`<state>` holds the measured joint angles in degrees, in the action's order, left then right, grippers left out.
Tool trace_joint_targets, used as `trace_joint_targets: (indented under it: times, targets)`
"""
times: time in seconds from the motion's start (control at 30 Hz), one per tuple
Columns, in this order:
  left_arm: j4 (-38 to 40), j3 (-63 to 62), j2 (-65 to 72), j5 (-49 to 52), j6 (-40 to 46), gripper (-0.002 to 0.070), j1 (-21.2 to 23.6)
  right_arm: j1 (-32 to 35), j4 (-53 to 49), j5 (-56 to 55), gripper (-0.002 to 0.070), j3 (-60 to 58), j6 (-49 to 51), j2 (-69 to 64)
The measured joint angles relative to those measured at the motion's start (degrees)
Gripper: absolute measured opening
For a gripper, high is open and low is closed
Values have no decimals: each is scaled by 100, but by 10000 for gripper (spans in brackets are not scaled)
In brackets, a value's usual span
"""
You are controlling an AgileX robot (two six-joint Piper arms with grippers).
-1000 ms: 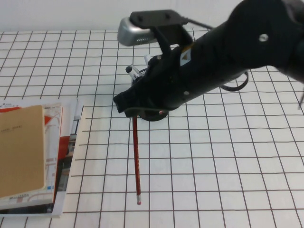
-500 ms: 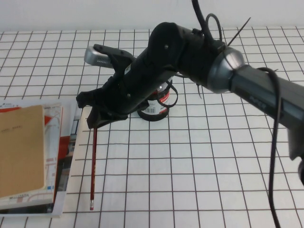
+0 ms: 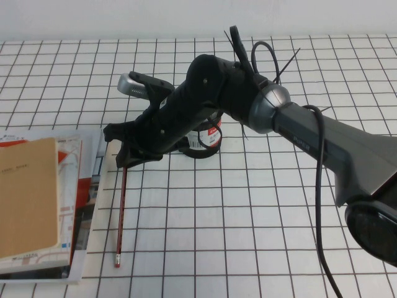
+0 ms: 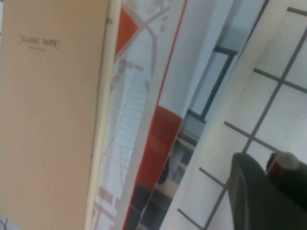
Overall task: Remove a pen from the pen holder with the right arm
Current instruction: 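Take a marker out of the pen holder and lay it on the table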
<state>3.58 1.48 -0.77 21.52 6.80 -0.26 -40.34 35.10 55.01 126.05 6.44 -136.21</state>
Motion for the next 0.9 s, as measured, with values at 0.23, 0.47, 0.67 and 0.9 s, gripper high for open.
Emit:
trace_joint_targets:
  times: [0.23, 0.47, 0.67, 0.9]
  targets:
    - [0, 0, 0, 0, 0, -4, 0, 0, -4, -26, 35, 0, 13, -22]
    - [0, 0, 0, 0, 0, -4, 0, 11, -266, -61, 154, 0, -7, -33]
    - [0, 0, 0, 0, 0, -4, 0, 11, -301, -137, 210, 0, -7, -33]
    - [0, 0, 0, 0, 0, -4, 0, -42, -693, -82, 215, 0, -7, 117]
